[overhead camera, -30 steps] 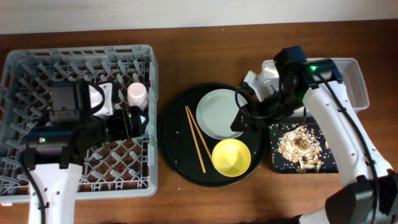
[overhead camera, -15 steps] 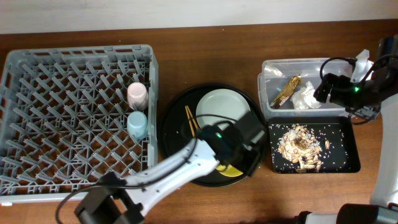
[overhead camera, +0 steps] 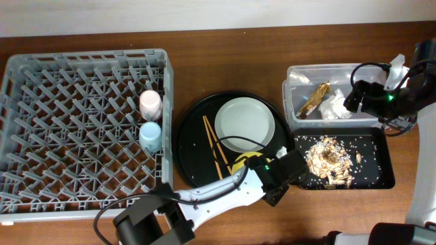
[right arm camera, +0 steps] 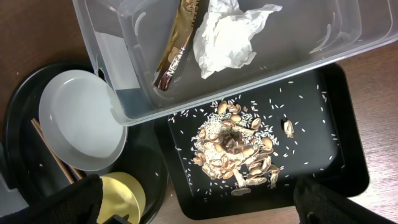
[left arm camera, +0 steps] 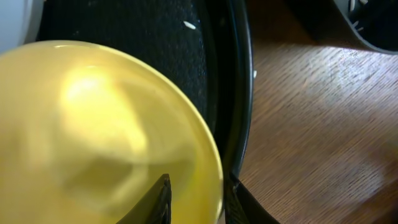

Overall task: Sort waste into correct bins and load items into the dishwasher rack
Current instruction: 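Grasp the yellow bowl with the left gripper and lift it toward the rack, then set the yellow bowl into the rack with the left gripper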

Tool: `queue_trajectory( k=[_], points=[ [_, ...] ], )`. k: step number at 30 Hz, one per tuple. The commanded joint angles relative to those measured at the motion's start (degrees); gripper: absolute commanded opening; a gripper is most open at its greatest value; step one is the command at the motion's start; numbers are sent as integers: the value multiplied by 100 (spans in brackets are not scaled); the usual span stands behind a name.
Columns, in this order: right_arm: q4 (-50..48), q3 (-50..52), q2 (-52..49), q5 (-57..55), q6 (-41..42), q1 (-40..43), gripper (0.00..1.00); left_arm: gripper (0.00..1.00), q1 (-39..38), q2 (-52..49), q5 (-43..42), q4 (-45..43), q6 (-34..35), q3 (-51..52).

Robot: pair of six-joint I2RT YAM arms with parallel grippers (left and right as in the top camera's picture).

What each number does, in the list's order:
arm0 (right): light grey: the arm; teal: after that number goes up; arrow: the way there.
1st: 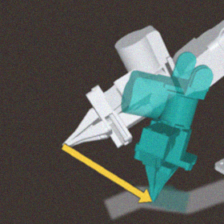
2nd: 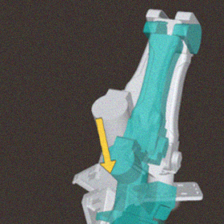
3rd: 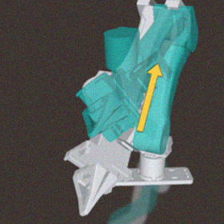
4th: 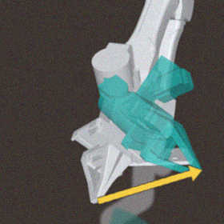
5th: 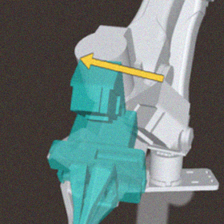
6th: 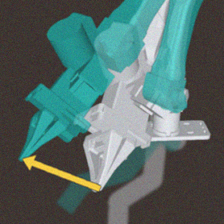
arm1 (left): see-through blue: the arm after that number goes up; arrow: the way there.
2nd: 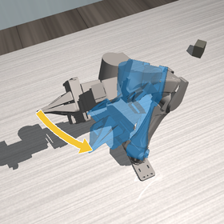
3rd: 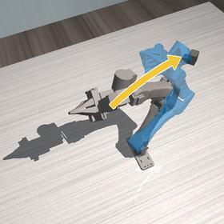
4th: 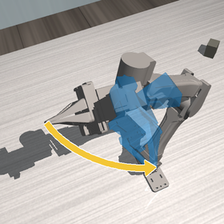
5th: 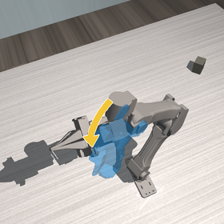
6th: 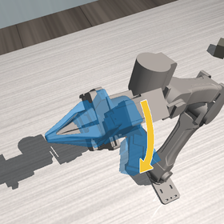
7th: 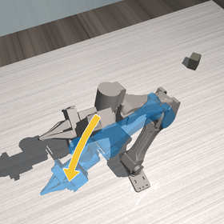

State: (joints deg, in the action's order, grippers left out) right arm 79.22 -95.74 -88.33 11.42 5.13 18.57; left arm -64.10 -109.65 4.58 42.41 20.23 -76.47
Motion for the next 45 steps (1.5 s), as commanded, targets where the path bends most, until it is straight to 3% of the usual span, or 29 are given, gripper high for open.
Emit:
queue_trajectory(
  k=[1,4,9,11,13,16,17,20,24,25,26,29,32,36,41,45],
  points=[
    [0,-85,44,-55,28,20,99,27,-116,-153,59,28,-9,-28],
    [0,-85,44,-55,28,20,99,25,-116,-153,63,216,-11,-28],
    [0,-85,44,-55,28,20,99,0,-105,-153,90,216,-13,-31],
    [0,-85,44,-55,28,20,99,1,-87,-144,282,267,-13,-92],
    [0,-85,44,-55,28,20,99,0,-42,-33,649,789,-17,-588],
    [0,-85,44,-55,28,20,99,0,503,584,706,2551,-103,-2297],
    [0,-85,44,-55,28,20,99,0,1032,1049,-140,2964,-667,-2754],
    [0,-85,44,-55,28,20,99,0,2645,1873,-2192,3692,-1615,-2763],
    [0,-85,44,-55,28,20,99,0,5466,2118,-5783,4996,-4026,-2660],
    [0,-85,44,-55,28,20,99,0,6063,2118,-6395,5370,-4686,-2420],
    [2,-85,44,-55,28,20,99,0,6430,2127,-6645,5431,-4907,-2131],
    [2,-85,44,-55,28,20,99,0,7792,2166,-7488,5434,-6089,39],
    [0,-85,44,-55,28,20,99,0,8854,2166,-7514,5431,-6743,1268],
    [0,-85,44,-55,28,20,99,0,9165,2159,-7534,4992,-6951,2361],
    [2,-85,44,-55,28,20,99,1,9215,2146,-7394,4450,-6653,2422],
    [0,-85,44,-55,28,20,99,1,10118,2146,-6472,3851,-5998,2417]
  ],
)
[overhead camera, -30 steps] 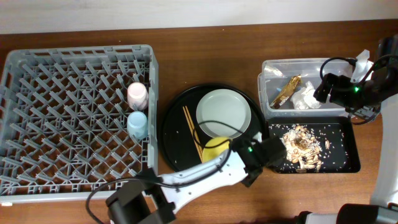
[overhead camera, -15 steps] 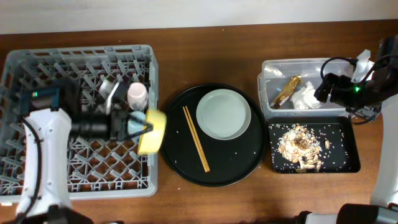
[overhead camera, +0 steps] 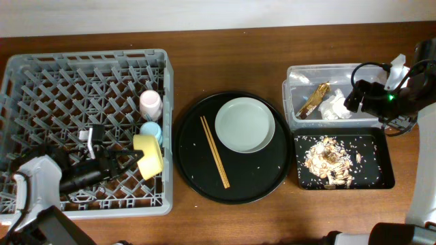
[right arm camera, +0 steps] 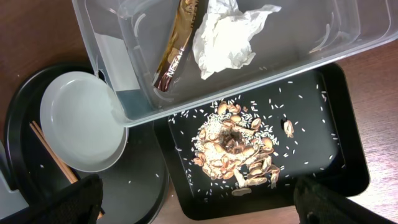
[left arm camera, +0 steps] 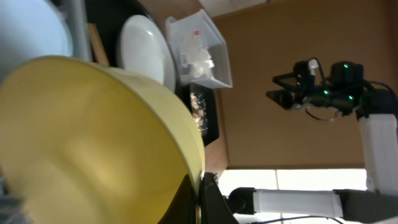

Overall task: Sort waste into correct bins and load items into the dishwasher rack
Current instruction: 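Set the yellow bowl into the rack with the left gripper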

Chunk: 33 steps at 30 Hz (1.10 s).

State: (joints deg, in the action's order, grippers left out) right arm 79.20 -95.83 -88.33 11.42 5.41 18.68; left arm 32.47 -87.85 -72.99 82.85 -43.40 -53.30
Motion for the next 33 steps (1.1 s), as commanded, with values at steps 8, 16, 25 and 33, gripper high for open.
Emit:
queue_trajectory(
  k=[8,16,25,33],
  points=[
    [2,-76,44,-55,0,9,99,100,1342,-24,1532,76,715,-881],
    [2,-76,44,-55,0,9,99,100,243,1808,-232,645,999,-1784],
    [2,-76,44,-55,0,9,99,1,-3429,2186,5436,-857,5967,-1777],
    [2,-76,44,-55,0,9,99,1,-5243,2181,7134,-1611,7359,-236]
  ],
)
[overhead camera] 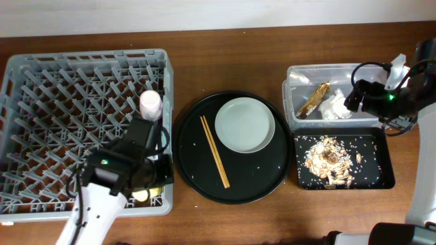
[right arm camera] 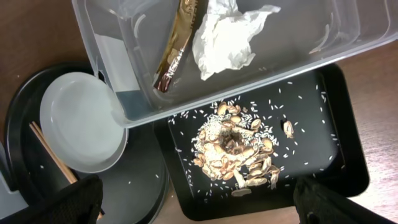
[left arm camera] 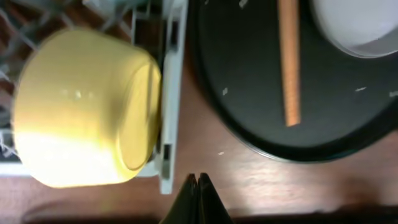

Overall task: Sort waste into correct bins and load items into the dishwasher rack
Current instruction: 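Set the yellow bowl into the rack with the left gripper, then grasp the chopsticks on the round tray with the left gripper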

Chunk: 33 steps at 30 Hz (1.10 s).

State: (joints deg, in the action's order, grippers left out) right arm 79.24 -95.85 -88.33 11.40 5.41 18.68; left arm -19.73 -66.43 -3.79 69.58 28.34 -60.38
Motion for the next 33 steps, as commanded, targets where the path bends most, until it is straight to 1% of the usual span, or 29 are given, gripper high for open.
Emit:
queue_trajectory(
  k=[1,2,3,5,6,7,8,11,12,13,14,15,16,18,19,21,22,25,26,28,33],
  points=[
    [-2,-74,44,-52,0,9,99,1,-24,39,254,-468,186,647],
    [-2,-74,44,-52,0,9,99,1,-24,39,439,-509,188,710],
    [-2,-74,44,-52,0,9,99,1,-24,42,986,-476,208,710],
    [-2,-74,44,-52,0,9,99,1,-24,39,1797,-424,448,710],
    [-2,-74,44,-52,0,9,99,1,22,39,2094,-358,468,710],
    [-2,-74,44,-52,0,9,99,1,245,31,2426,-192,503,710],
    [-2,-74,44,-52,0,9,99,1,372,31,2450,-181,577,704],
    [-2,-74,44,-52,0,9,99,1,741,31,2457,-94,573,293],
    [-2,-74,44,-52,0,9,99,1,737,31,2236,-98,568,-181],
    [-2,-74,44,-52,0,9,99,6,682,31,1434,-192,498,-649],
    [-2,-74,44,-52,0,9,99,19,544,31,726,-476,382,-887],
    [-2,-74,44,-52,0,9,99,29,223,11,236,-927,378,-914],
    [0,-74,44,-52,0,9,99,30,-87,-68,227,-1121,413,-901],
    [-2,-74,44,-52,0,9,99,29,-809,-564,221,-1622,756,-898],
    [-2,-74,44,-52,0,9,99,29,-1115,-903,229,-1847,769,-898],
    [-2,-74,44,-52,0,9,99,22,-1637,-1823,313,-2146,850,-898],
    [-2,-74,44,-52,0,9,99,21,-1851,-2494,315,-2302,1095,-898],
    [-2,-74,44,-52,0,9,99,20,-1912,-3486,315,-2452,1600,-898],
    [-2,-74,44,-52,0,9,99,20,-1912,-3685,374,-2500,1602,-898],
    [-2,-74,44,-52,0,9,99,21,-1912,-3875,671,-2500,1753,-898],
    [-2,-74,44,-52,0,9,99,21,-1912,-4417,817,-2546,1838,-898]
  ],
)
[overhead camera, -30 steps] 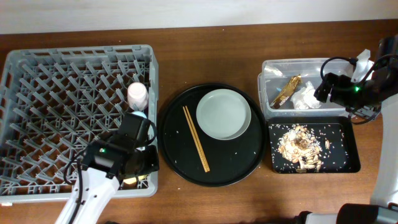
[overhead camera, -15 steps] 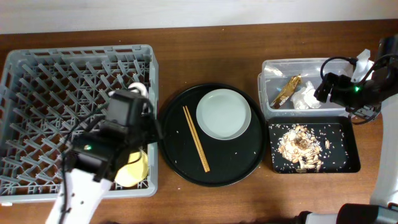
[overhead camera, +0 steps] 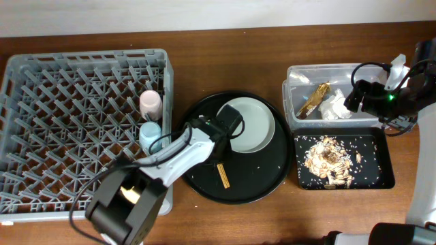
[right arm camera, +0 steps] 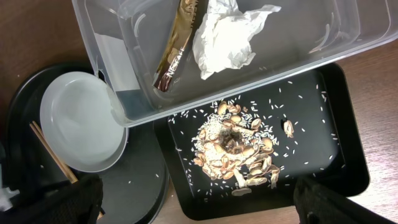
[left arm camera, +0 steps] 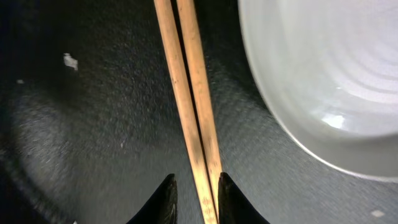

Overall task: Sort waste into correct bins and load items into the dishwasher rack
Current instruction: 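Grasp the chopsticks on the round tray with the left gripper, then carry the chopsticks to the rack with the left gripper, then reach the left gripper back to the remaining chopstick on the tray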

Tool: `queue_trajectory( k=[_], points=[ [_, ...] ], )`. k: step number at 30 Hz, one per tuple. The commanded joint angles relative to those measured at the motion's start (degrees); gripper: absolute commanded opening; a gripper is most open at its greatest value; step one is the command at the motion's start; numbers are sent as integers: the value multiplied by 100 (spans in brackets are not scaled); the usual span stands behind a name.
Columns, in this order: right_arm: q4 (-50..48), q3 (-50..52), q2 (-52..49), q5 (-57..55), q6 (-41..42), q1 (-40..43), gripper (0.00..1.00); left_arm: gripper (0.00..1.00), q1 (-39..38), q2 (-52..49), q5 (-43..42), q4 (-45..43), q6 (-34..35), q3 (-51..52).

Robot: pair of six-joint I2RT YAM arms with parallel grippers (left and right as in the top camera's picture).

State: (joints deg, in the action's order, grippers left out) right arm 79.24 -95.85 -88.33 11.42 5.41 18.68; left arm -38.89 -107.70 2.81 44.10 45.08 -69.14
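Two wooden chopsticks (left arm camera: 189, 93) lie side by side on the round black tray (overhead camera: 266, 180), left of the white plate (overhead camera: 251, 121). My left gripper (left arm camera: 196, 199) is low over them and open. The sticks pass between its fingertips (left arm camera: 166, 198), with a gap on the left side. In the overhead view the left gripper (overhead camera: 221, 133) covers the sticks' middle and their near end (overhead camera: 223, 177) shows. The yellow bowl (overhead camera: 128, 194) lies in the grey rack (overhead camera: 41, 88) at its front right, partly under my arm. My right gripper (right arm camera: 199, 205) hangs open above the bins, empty.
A pink cup (overhead camera: 150, 102) and a blue cup (overhead camera: 150, 133) stand in the rack's right column. The clear bin (overhead camera: 300, 78) holds a brown wrapper (right arm camera: 176, 46) and crumpled tissue (right arm camera: 227, 34). The black rectangular tray (overhead camera: 381, 160) holds food scraps (right arm camera: 233, 152) and rice.
My left gripper was shut at the rack's front right edge beside the yellow bowl. Now it is over the round tray, open astride the chopsticks. The right arm has not moved.
My left gripper was at the yellow bowl on the round tray's front edge. Then it held the bowl over the rack. Then the bowl lay in the rack's front right corner with the gripper beside it. Now the gripper stands at the chopsticks.
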Motion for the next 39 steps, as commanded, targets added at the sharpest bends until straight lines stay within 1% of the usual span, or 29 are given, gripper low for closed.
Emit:
queue_trajectory(
  k=[1,2,3,4,5,6,8,10,11,12,13,15,16,17,18,21,22,25,26,28,29,30,33,35,36,38,39],
  points=[
    [-2,-74,44,-55,0,9,99,20,4,-385,155,-20,225,-22],
    [-2,-74,44,-55,0,9,99,20,4,-501,151,-68,225,-22],
    [-2,-74,44,-55,0,9,99,18,4,-590,144,-98,225,-22],
    [-2,-74,44,-55,0,9,99,13,4,-647,127,-101,225,-22],
    [-2,-74,44,-55,0,9,99,4,4,-649,129,-101,223,-24],
    [-2,-74,44,-55,0,9,99,1,4,-645,129,-98,223,-24],
    [-2,-74,44,-55,0,9,99,1,7,-568,136,-55,223,-66],
    [-2,-74,44,-55,0,9,99,0,7,-205,382,208,155,-334],
    [-2,-74,44,-55,0,9,99,0,42,323,833,551,-214,-651],
    [-2,-74,44,-55,0,9,99,0,96,719,1119,785,-750,-881],
    [-2,-74,44,-55,0,9,99,1,179,1141,1412,946,-1502,-1091],
    [-2,-74,44,-55,0,9,99,0,601,1939,2579,1272,-2411,-1252],
    [-2,-74,44,-55,0,9,99,0,883,2135,3084,1329,-2747,-1250],
    [-2,-74,44,-55,0,9,99,0,1180,2177,3333,1325,-3132,-1250],
    [-2,-74,44,-55,0,9,99,0,1475,2138,3364,1303,-3456,-1233],
    [-2,-74,44,-55,0,9,99,0,2476,1731,3285,901,-3755,-938],
    [-2,-74,44,-55,0,9,99,0,2677,1550,3110,817,-3939,-914],
    [-2,-74,44,-55,0,9,99,0,3073,1012,2096,479,-4651,-914],
    [-2,-74,44,-55,0,9,99,0,3161,911,2074,378,-4780,-914],
    [0,-74,44,-55,0,9,99,0,3241,828,1971,227,-4800,-914],
    [-2,-74,44,-55,0,9,99,0,3241,824,1550,175,-4795,-911],
    [-2,-74,44,-55,0,9,99,0,3241,820,1453,157,-4743,-909],
    [-2,-74,44,-55,0,9,99,0,3300,815,1510,155,-4548,-909],
    [-2,-74,44,-55,0,9,99,0,3477,815,1930,153,-4446,-909],
    [-2,-74,44,-55,0,9,98,0,3574,815,1952,149,-4448,-909],
    [-2,-74,44,-55,0,9,99,0,3936,815,1871,149,-4450,-909],
    [-2,-74,44,-55,0,9,99,0,4050,815,1576,146,-4485,-909]
  ],
)
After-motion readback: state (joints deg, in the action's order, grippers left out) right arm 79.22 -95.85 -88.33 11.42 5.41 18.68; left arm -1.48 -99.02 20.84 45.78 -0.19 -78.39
